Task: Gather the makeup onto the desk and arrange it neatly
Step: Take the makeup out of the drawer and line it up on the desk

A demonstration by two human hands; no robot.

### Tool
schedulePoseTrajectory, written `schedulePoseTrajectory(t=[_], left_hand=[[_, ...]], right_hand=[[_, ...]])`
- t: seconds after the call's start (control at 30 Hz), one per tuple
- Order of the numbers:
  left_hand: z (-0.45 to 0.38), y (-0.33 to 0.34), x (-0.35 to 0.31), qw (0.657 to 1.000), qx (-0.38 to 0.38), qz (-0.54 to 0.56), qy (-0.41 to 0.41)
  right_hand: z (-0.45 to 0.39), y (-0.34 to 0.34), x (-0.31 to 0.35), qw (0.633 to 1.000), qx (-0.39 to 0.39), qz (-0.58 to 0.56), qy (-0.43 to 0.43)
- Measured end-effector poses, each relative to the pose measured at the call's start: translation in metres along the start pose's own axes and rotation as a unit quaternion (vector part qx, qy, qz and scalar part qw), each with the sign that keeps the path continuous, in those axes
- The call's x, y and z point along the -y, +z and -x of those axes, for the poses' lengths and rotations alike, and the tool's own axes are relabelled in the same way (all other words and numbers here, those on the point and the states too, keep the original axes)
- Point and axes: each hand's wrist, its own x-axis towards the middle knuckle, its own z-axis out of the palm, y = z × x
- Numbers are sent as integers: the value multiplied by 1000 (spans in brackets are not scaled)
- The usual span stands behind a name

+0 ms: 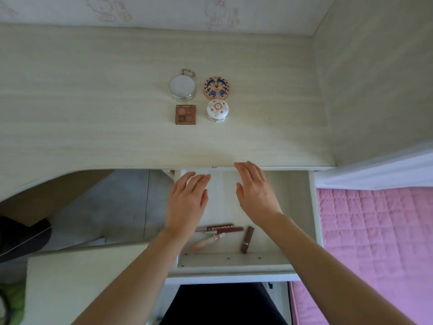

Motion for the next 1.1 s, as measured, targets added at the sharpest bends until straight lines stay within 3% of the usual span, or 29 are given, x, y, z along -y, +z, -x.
schedulePoseTrajectory(t=[0.17,0.37,0.63,0.87,1.1], left_hand=[[40,6,-12,998,61,4,5],[67,37,-16,983,175,34,-50],[71,97,-10,943,313,50,-99],[71,129,-7,927,359,18,-104],[74,142,-1,926,364,15,-96]], right_hand=[[45,10,-10,1000,21,-17,3],[82,45,-52,989,145,29,10],[99,97,-98,956,270,95,-58],[104,121,-110,921,324,163,-145],[104,120,-109,912,297,222,-174]])
